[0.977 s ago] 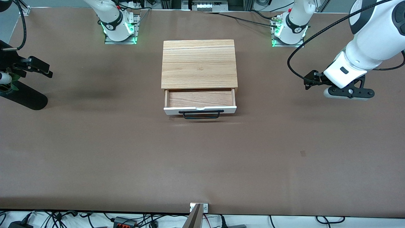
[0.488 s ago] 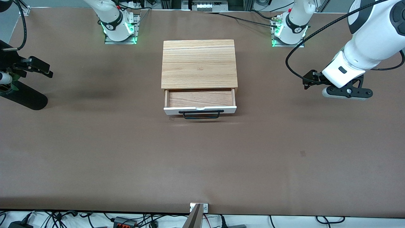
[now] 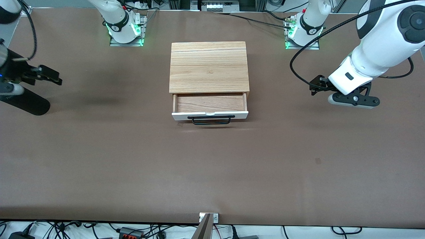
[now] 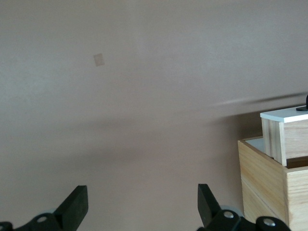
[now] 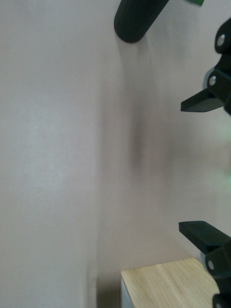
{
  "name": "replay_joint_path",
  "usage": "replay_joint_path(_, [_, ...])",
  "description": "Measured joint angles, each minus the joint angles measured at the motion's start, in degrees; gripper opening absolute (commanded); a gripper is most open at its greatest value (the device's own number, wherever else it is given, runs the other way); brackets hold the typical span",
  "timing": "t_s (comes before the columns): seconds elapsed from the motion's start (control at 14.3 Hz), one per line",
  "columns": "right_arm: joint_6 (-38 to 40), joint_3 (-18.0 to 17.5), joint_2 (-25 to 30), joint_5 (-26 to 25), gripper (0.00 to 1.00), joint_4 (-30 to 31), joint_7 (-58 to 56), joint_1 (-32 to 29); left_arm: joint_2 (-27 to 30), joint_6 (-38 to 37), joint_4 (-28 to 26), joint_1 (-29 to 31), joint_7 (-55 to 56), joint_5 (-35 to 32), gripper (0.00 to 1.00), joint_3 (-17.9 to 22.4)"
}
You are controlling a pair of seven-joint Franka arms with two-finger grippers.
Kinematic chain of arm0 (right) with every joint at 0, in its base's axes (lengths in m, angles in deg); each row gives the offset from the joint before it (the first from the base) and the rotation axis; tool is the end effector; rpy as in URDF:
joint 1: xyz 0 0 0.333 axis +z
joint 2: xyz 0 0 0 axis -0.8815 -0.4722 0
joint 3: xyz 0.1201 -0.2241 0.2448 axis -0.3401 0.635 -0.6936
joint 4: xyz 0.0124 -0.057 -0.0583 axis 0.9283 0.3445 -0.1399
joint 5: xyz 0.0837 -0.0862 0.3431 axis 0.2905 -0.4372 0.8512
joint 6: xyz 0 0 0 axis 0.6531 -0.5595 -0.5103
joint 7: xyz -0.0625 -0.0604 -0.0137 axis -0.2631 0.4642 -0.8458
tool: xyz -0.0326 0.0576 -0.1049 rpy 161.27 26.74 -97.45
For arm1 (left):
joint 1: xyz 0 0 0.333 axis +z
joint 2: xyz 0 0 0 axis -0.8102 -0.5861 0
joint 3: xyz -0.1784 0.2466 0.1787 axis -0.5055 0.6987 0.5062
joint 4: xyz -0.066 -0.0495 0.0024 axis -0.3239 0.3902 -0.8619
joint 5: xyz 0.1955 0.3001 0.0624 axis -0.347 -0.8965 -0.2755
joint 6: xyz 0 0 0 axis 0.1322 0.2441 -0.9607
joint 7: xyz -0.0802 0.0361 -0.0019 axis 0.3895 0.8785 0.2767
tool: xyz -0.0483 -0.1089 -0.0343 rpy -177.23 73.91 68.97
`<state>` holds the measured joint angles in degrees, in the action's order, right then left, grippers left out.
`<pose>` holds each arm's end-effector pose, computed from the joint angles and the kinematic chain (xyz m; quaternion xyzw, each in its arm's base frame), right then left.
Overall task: Close drawer with both arms simultaneously
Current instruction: 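Move the left gripper and the right gripper toward the drawer front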
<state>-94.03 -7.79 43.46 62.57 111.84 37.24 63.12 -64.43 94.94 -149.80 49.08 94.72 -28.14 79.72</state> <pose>0.5314 -0.0155 0.5690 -0.9975 -0.0086 0.0677 0.0155 0.5415 -0.1260 0.5639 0.9979 -0.0573 -0.0287 0.0025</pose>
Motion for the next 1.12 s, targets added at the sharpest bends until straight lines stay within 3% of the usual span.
replay_joint_path(0.28, [-2.07,-0.4,-7.87,8.87,1.0,-0.27,0.04,2.04,-2.87,-0.23,2.16,-1.99,-0.02,0.43,1.0,-0.05])
replay_joint_path(0.49, [-8.86,-0.47,-14.05,14.4,1.0,-1.02,0.03,3.38,-10.63,0.04,7.88,-4.6,0.0,3.14,1.0,-0.07])
replay_joint_path(0.77, [-21.24,-0.63,-20.06,15.17,1.0,-1.63,4.04,9.97,-22.13,2.63,14.39,-7.98,0.01,3.46,1.0,-0.13])
replay_joint_path(1.12, [-36.24,-0.8,-25.87,15.18,1.0,-1.88,18.96,19.45,-27.7,8.91,15.72,-10.19,0.05,3.47,1.0,-0.15])
